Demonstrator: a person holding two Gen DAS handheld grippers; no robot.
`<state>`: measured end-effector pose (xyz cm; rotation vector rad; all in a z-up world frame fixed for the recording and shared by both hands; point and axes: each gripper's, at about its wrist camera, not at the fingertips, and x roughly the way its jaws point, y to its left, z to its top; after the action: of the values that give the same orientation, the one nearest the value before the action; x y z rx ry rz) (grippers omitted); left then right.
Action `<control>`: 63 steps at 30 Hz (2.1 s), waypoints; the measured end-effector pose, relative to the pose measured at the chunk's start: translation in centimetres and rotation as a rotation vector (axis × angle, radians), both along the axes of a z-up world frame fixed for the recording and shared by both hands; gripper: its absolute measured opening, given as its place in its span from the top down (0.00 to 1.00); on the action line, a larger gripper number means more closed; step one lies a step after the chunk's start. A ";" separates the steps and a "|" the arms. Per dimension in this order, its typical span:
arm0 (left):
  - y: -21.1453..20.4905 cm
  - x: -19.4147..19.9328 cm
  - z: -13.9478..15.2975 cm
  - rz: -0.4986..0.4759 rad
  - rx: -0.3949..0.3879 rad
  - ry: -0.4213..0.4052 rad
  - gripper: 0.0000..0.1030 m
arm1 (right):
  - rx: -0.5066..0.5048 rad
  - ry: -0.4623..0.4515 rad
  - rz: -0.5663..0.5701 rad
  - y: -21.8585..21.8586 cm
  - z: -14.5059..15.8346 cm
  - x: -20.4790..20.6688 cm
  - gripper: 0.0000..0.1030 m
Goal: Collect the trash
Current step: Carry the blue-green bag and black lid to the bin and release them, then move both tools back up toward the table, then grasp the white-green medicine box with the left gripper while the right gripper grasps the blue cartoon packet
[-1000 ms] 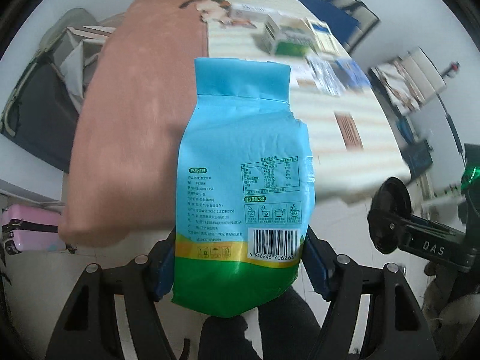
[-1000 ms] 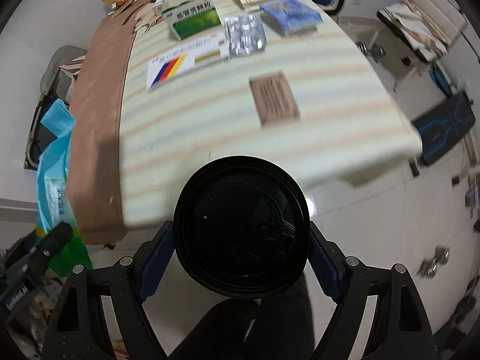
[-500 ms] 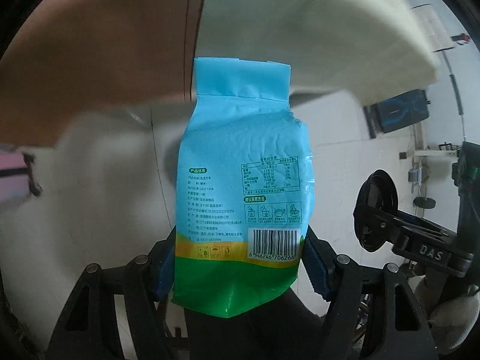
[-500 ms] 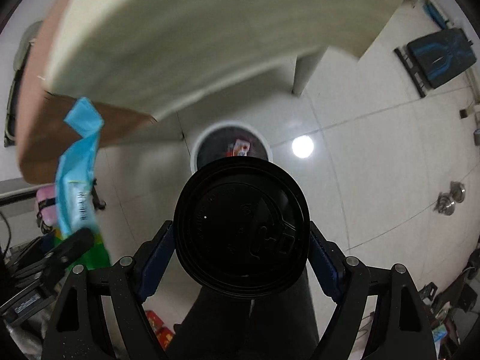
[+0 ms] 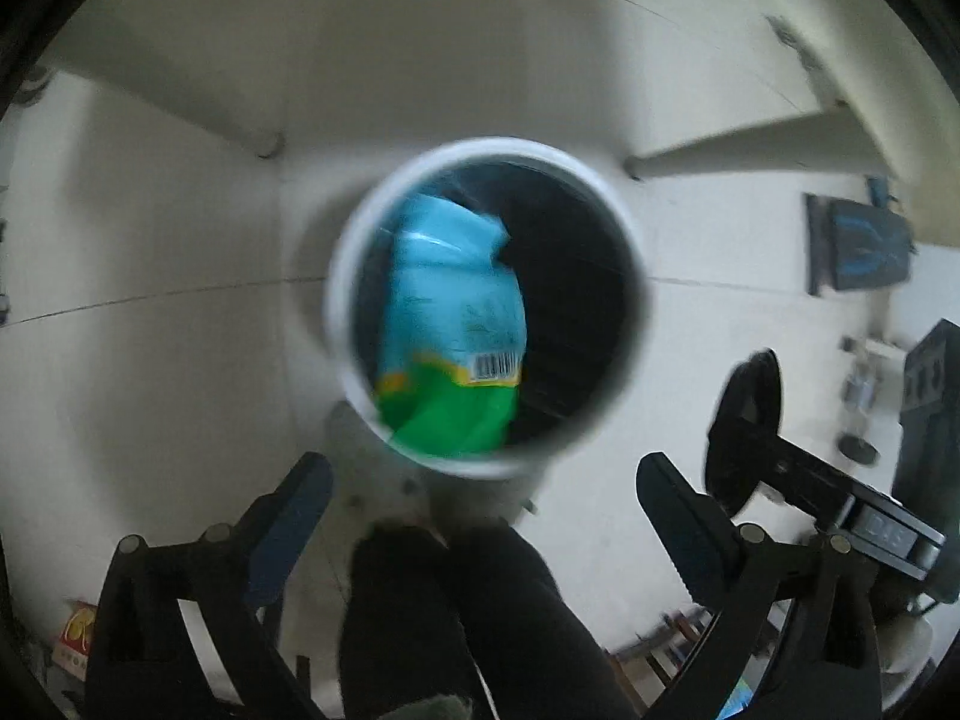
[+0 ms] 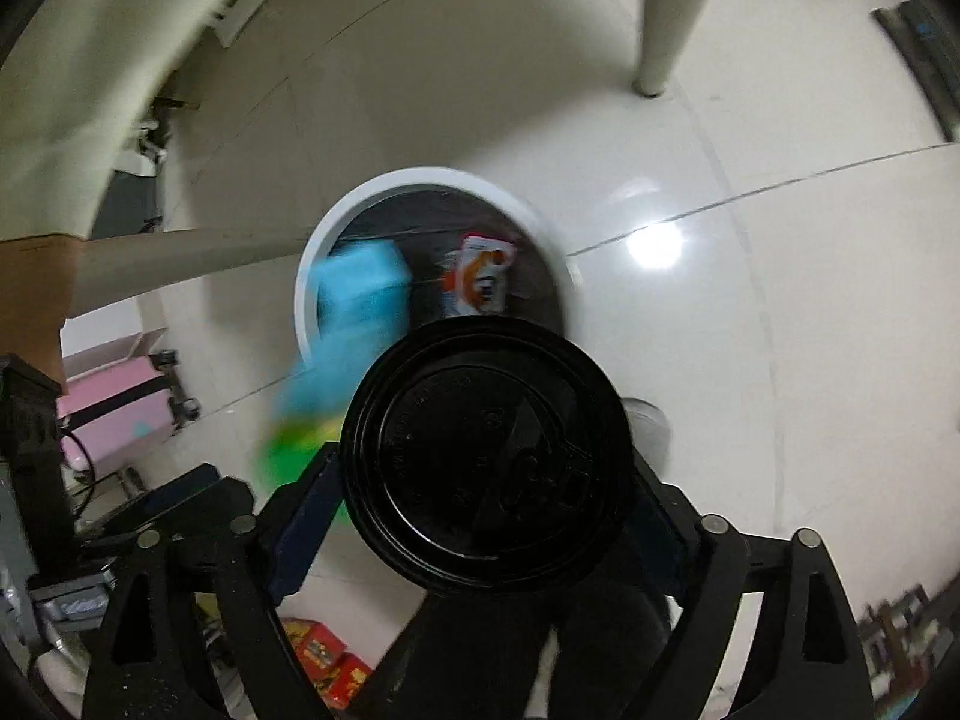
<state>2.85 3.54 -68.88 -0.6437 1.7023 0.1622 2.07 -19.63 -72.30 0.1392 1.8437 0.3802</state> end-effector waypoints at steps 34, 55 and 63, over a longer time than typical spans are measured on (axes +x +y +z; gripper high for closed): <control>-1.6 -4.6 22.6 -0.033 0.295 -0.061 0.00 | -0.253 -0.262 0.161 1.9 25.0 -2.6 0.03; 2.2 4.1 45.2 -0.021 0.459 -0.396 0.00 | -0.027 -0.417 -0.074 1.4 51.8 5.9 0.03; 3.9 16.4 45.4 0.053 0.512 -0.342 0.00 | -0.058 -0.462 -0.083 0.5 52.0 22.0 0.03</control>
<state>19.30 7.46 -23.44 -0.3095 1.2446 0.4798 24.05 -19.18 -20.28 0.0798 1.3871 0.2732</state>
